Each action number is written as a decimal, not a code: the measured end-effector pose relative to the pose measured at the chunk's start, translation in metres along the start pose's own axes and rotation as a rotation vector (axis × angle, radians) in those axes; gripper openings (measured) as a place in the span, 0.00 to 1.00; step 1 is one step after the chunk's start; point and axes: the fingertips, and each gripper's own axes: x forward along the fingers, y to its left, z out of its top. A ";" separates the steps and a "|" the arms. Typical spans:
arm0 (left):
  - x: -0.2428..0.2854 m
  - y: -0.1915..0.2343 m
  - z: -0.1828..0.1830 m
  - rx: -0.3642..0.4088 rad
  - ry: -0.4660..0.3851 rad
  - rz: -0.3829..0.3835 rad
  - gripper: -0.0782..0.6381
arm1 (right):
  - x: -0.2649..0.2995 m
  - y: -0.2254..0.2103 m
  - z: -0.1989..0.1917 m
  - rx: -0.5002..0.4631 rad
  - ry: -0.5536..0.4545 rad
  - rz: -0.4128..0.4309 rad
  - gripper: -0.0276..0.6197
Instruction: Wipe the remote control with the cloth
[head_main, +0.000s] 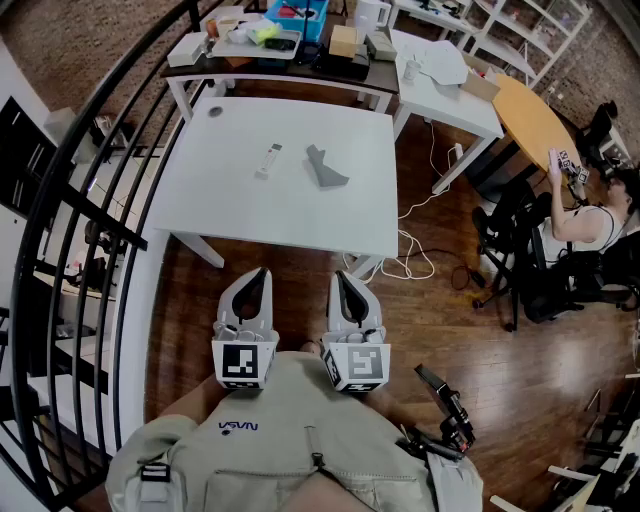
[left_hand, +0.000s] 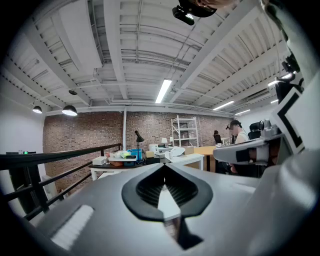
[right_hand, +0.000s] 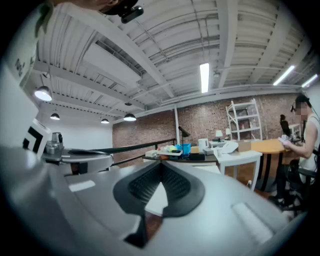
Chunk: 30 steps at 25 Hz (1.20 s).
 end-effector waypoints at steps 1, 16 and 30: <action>0.003 -0.004 0.002 0.000 -0.006 0.005 0.12 | -0.001 -0.006 0.001 -0.003 -0.006 0.004 0.05; 0.046 -0.003 0.006 -0.085 -0.012 0.025 0.12 | 0.034 -0.035 -0.008 0.001 0.020 0.000 0.05; 0.136 0.101 0.009 -0.135 -0.061 -0.114 0.12 | 0.149 -0.022 0.016 -0.022 0.049 -0.159 0.05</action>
